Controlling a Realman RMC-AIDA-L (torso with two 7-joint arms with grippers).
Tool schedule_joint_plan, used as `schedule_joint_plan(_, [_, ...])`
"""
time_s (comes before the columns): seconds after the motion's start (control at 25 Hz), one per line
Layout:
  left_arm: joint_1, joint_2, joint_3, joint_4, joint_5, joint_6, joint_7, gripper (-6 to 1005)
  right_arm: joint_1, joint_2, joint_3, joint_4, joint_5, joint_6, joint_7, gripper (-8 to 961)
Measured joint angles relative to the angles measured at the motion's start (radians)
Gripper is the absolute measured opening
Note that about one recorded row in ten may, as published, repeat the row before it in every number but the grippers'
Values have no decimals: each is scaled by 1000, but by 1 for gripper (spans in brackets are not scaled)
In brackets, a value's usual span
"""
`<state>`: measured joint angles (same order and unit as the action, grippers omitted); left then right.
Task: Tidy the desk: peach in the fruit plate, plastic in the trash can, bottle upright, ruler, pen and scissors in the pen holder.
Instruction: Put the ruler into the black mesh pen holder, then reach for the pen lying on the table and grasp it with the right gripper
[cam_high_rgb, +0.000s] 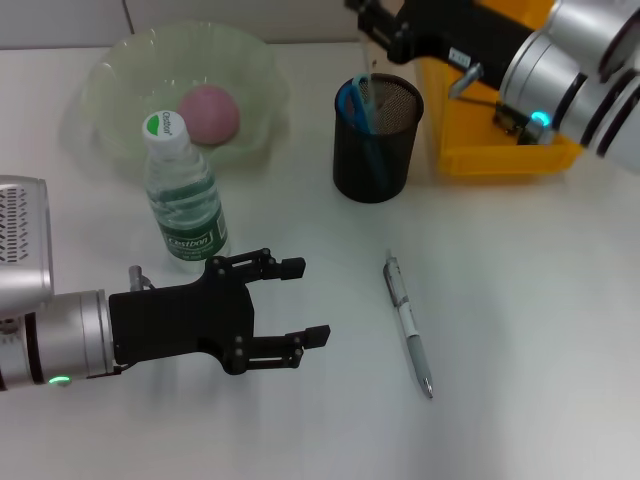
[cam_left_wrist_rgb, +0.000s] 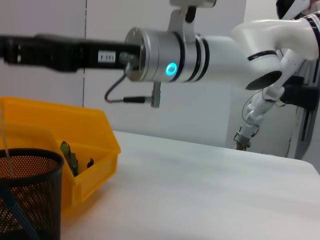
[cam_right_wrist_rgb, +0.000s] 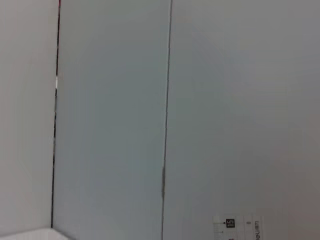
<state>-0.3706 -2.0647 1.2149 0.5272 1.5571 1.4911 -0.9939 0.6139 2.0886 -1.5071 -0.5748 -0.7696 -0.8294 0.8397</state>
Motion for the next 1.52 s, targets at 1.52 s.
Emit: schedule_joint_plan(1.52, [30,7,-32,19,-1,49,8,805,-437,0,157,-854,-599,-153,973,696])
